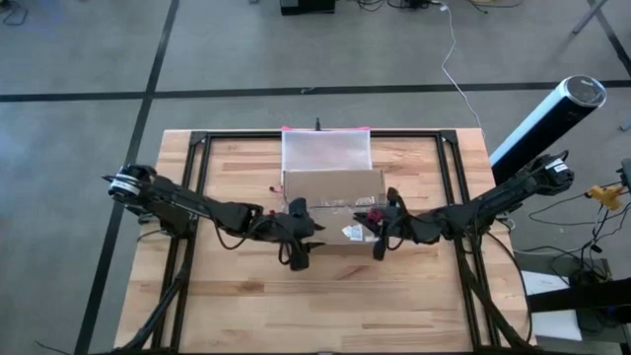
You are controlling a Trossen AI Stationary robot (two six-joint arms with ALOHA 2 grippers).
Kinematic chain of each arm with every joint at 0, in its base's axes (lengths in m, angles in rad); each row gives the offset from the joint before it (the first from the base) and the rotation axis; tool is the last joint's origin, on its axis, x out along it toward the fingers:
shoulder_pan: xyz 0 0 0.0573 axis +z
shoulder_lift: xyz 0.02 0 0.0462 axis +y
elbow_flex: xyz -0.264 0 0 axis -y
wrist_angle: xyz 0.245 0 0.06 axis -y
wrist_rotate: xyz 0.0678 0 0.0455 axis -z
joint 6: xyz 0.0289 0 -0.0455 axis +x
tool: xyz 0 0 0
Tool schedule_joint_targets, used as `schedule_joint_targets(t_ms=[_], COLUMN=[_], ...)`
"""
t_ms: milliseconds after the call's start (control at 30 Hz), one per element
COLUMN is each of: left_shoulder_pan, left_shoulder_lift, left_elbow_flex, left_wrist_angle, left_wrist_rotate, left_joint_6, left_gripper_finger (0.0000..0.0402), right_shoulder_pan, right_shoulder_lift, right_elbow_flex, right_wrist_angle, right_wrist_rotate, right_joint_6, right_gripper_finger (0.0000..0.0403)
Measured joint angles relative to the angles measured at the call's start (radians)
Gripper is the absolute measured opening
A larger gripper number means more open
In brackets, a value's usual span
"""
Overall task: Unpack boxes
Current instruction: Open the cardboard box using the box cutter
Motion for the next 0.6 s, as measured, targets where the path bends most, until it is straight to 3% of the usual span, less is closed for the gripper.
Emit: schedule_joint_targets(t_ms=[300,600], left_shoulder_pan=[0.031,0.076], left_shoulder_lift=[-0.007,-0.008], left_elbow_flex=[0.053,0.056], left_wrist_angle=[0.059,0.213], left_wrist_rotate=[-0.023,0.08], left_joint_6=[0.128,0.215], left_gripper_finger=[0.0226,0.0221], right_shoulder_pan=[-0.01,-0.035], right_shoulder_lift=[0.001,0.018], right_elbow_flex=[0.0,0.0], right_wrist_angle=[0.037,0.067], right_wrist_rotate=[-0.089,-0.167], right_joint_6=[-0.056,-0.064], right_gripper_finger=[0.0005,0.0005])
